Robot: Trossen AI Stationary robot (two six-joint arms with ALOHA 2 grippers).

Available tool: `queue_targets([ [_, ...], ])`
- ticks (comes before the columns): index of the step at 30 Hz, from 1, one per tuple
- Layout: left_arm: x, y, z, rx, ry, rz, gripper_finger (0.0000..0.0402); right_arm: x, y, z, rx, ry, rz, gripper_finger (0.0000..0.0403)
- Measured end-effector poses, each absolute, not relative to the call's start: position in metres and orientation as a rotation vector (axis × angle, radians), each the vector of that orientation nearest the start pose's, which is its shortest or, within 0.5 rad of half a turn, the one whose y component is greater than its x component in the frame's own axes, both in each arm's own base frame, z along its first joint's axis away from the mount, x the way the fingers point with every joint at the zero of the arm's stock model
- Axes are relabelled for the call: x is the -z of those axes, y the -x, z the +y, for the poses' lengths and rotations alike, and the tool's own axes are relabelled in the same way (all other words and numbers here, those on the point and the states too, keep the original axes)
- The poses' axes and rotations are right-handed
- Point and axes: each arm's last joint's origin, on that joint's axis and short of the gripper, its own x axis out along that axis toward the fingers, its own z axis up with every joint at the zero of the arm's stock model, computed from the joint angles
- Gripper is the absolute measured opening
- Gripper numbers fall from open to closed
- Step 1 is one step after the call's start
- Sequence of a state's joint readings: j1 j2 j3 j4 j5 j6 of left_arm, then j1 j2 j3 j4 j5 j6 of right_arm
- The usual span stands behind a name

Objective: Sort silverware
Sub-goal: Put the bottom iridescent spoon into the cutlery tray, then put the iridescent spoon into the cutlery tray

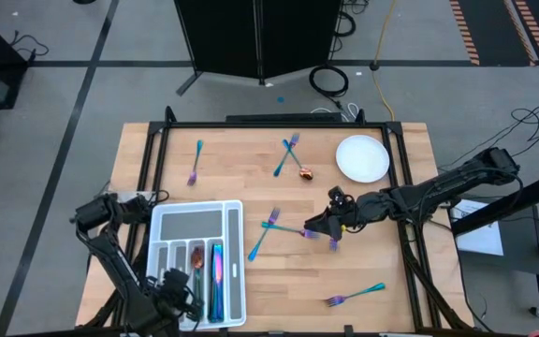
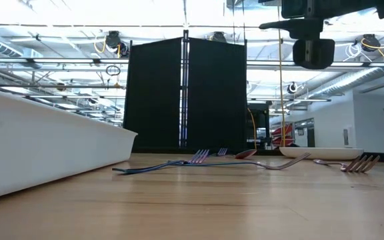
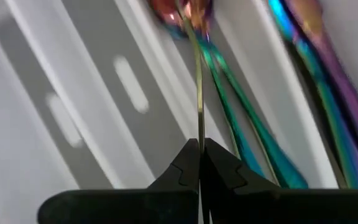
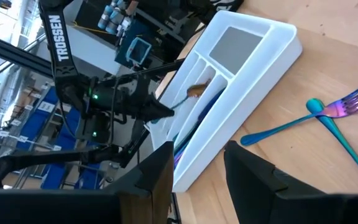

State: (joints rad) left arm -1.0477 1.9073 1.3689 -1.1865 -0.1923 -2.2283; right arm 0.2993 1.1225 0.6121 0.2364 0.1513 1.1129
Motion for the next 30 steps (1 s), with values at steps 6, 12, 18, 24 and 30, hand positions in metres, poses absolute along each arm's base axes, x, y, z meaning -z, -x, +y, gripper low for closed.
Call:
queue_targets([
  [6,-0.172,-0.175,-0.293,-0.972,0.786,1.165,0.0009,-0.248,-0.232,0.067,0.016,-1.032,0.319,0.0128],
  [12,-0.172,-0.18,-0.291,-1.006,0.829,1.157,0.0024,-0.248,-0.232,0.067,0.007,-1.026,0.324,0.0128],
  [18,-0.171,-0.185,-0.29,-1.002,0.842,1.186,0.0085,-0.248,-0.232,0.068,-0.004,-1.02,0.331,0.0128],
  [24,-0.17,-0.191,-0.287,-0.95,0.78,1.25,0.0153,-0.248,-0.232,0.068,-0.006,-1.02,0.331,0.0128],
  [30,-0.181,-0.196,-0.279,-0.794,0.621,1.219,0.0168,-0.248,-0.232,0.068,-0.013,-1.022,0.336,0.0128],
])
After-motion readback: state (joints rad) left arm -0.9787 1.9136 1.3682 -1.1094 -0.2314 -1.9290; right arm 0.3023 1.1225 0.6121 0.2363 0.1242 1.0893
